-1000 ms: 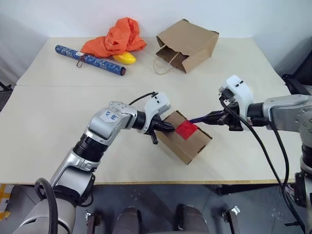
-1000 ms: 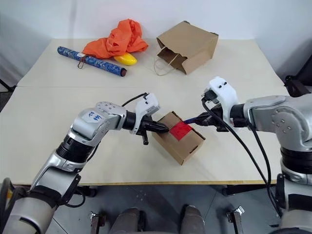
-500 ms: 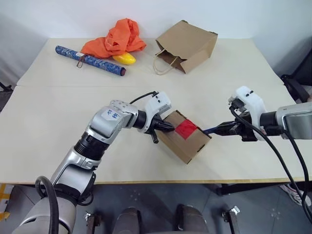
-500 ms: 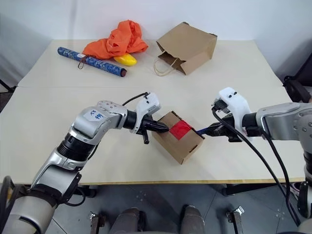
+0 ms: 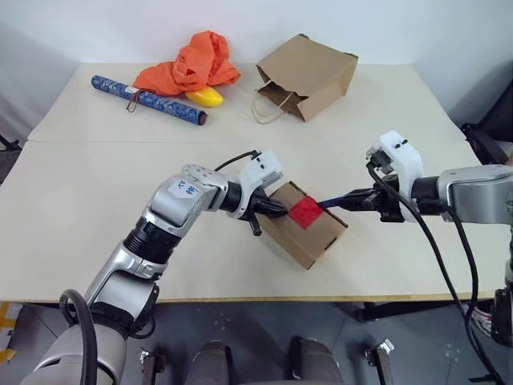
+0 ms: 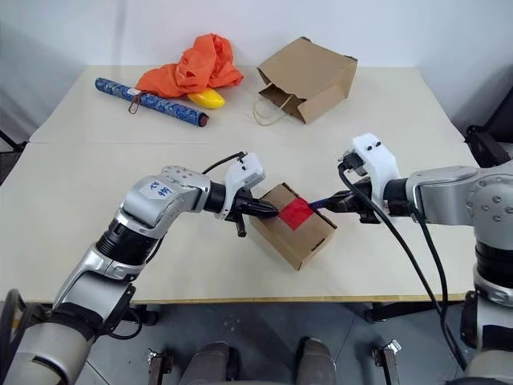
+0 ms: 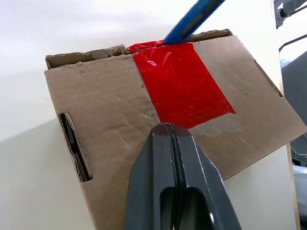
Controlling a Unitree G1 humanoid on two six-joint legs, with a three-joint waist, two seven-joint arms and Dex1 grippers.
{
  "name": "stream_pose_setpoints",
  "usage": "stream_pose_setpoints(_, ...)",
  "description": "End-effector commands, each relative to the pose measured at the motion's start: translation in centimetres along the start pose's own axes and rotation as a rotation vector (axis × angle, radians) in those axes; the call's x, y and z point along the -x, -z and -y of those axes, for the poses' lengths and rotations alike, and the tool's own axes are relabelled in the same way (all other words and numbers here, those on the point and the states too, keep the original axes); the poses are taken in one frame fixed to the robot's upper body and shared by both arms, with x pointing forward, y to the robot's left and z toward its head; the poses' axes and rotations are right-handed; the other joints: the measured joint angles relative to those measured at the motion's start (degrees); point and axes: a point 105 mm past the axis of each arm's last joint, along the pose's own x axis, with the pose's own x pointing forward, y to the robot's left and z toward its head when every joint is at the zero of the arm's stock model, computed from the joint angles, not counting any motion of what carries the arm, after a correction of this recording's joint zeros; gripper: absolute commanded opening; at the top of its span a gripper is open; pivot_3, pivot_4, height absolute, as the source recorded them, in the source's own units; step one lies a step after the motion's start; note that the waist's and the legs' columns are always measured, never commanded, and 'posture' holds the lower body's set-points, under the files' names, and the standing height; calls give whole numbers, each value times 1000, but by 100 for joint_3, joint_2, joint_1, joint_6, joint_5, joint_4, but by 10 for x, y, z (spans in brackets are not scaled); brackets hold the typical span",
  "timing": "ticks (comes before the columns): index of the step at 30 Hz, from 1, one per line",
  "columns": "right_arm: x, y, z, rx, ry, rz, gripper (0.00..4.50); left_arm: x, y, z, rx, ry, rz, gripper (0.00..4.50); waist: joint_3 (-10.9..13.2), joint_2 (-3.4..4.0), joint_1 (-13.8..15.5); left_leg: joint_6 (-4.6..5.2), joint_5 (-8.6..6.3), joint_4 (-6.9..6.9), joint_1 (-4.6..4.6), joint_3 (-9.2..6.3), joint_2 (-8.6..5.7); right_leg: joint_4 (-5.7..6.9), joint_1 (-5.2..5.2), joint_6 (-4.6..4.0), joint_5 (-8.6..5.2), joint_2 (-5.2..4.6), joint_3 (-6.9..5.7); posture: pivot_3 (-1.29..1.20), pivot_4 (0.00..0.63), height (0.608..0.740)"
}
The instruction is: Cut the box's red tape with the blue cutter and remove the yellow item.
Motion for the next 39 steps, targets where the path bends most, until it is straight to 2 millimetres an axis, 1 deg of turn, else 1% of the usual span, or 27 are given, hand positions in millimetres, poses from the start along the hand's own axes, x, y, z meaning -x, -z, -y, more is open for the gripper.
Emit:
stream_pose_setpoints(1, -1, -18, -6, 36, -21, 73, 131, -11, 42, -6, 90, -50, -139, 0, 0, 0, 3, 0, 0, 0, 0, 0, 0, 0, 0, 0, 0, 0, 0, 0, 150, 740)
stream_pose_setpoints(3, -4, -29, -8, 36, -36, 119, 131, -11, 42, -6, 90, -48, -137, 0, 0, 0, -7, 0, 0, 0, 0, 0, 0, 1, 0, 0, 0, 0, 0, 0, 150, 740)
stream_pose_setpoints(5, -5, -34, -9, 35, -45, 145, 131, -10, 41, -6, 92, -50, -133, 0, 0, 1, -4, 0, 0, 0, 0, 1, 0, 1, 0, 0, 0, 0, 1, 0, 150, 740)
stream_pose_setpoints(8, 0, -35, -8, 36, -41, 154, 131, -10, 41, -6, 95, -54, -130, 0, 0, 0, 5, 1, 0, 0, -1, -1, 0, 1, 0, 1, 0, 0, -1, 0, 150, 740)
stream_pose_setpoints(14, 24, -21, 2, 34, 10, 156, 131, -9, 43, -5, 102, -57, -129, 0, 0, 0, 7, 3, -2, 0, -3, 0, 0, -3, 0, 1, 1, 0, -1, 0, 150, 740)
stream_pose_setpoints(16, 37, -15, 14, 36, 76, 194, 131, -9, 44, -5, 104, -57, -129, 0, 0, 0, 11, 4, -2, -1, -3, 1, 0, -6, 0, 1, 1, 0, 0, 0, 150, 740)
stream_pose_setpoints(18, 48, -11, 27, 38, 147, 278, 131, -10, 43, -5, 101, -55, -128, 0, -1, -2, 10, 4, -3, -2, -4, 1, 0, -8, 0, 1, 1, 0, -1, 0, 150, 740)
stream_pose_setpoints(20, 50, 2, 38, 16, 190, 328, 131, -10, 43, -5, 95, -49, -129, 0, -2, -4, 7, 4, -3, -5, 0, 2, -1, -14, 6, 2, 1, 0, 0, 0, 150, 740)
stream_pose_setpoints(22, 48, 16, 44, -1, 201, 347, 131, -11, 43, -5, 93, -47, -128, 0, -4, -7, 6, 4, -3, -6, 6, 2, -1, -17, 13, 2, 1, 0, -2, 0, 150, 740)
stream_pose_setpoints(24, 43, 36, 60, -60, 247, 393, 861, -11, 42, -6, 91, -47, -126, 0, -5, -8, 5, 4, -3, -7, 11, 3, -1, -18, 17, 2, 1, 0, -1, 0, 150, 740)
stream_pose_setpoints(25, 40, 47, 68, -95, 271, 412, 1154, -11, 42, -7, 90, -48, -125, 0, -8, -12, 7, 4, -3, -7, 14, 2, -1, -18, 21, 2, 1, 1, -1, 0, 150, 740)
stream_pose_setpoints(26, 34, 58, 71, -102, 285, 416, 1456, -11, 42, -9, 88, -52, -124, 0, -11, -15, 10, 4, -2, -8, 17, 3, -1, -19, 23, 2, 1, 1, -1, 0, 150, 740)
stream_pose_setpoints(27, 30, 65, 72, -103, 286, 422, 1840, -11, 42, -10, 88, -55, -122, 0, -11, -15, 12, 4, -2, -9, 19, 2, -1, -21, 27, 2, 1, 1, -2, 0, 150, 740)
stream_pose_setpoints(28, 26, 69, 73, -108, 287, 432, 2201, -10, 42, -11, 87, -57, -121, 0, -12, -14, 7, 5, -3, -8, 18, 3, -2, -23, 28, 3, 1, 1, -1, 0, 150, 740)
stream_pose_setpoints(29, 24, 71, 74, -112, 292, 445, 2471, -10, 42, -12, 85, -59, -119, 0, -13, -10, -1, 5, -3, -8, 18, 3, -2, -25, 28, 5, 2, 1, 0, 0, 150, 740)
stream_pose_setpoints(31, 24, 72, 78, -124, 309, 478, 3232, -8, 41, -13, 82, -66, -113, 0, -18, -1, -6, 6, -2, -8, 20, 4, -3, -24, 28, 5, 3, 1, 1, 0, 150, 740)
stream_pose_setpoints(34, 26, 74, 83, -106, 336, 488, 4274, 6, 30, -23, 78, -96, -69, 0, -19, 1, -3, 8, 0, -8, 23, 2, -2, -21, 28, 3, 3, 1, 1, 0, 150, 740)
stream_pose_setpoints(35, 28, 72, 83, -87, 334, 489, 4460, 12, 23, -25, 73, -101, -44, 0, -18, 1, -7, 8, 0, -8, 22, 2, -2, -22, 28, 3, 3, 1, 1, 0, 150, 740)
stream_pose_setpoints(37, 30, 67, 81, -58, 328, 491, 4460, 20, 14, -29, 77, -106, -6, 0, -16, 5, -16, 8, -1, -8, 22, 3, -2, -23, 28, 3, 4, 1, 1, 0, 150, 740)
stream_pose_setpoints(39, 32, 53, 78, -4, 313, 496, 4460, 36, 0, -32, 96, -101, 57, 0, -3, 25, -65, 8, 0, -9, 21, 3, -1, -22, 26, 3, 4, 4, 2, 0, 150, 740)
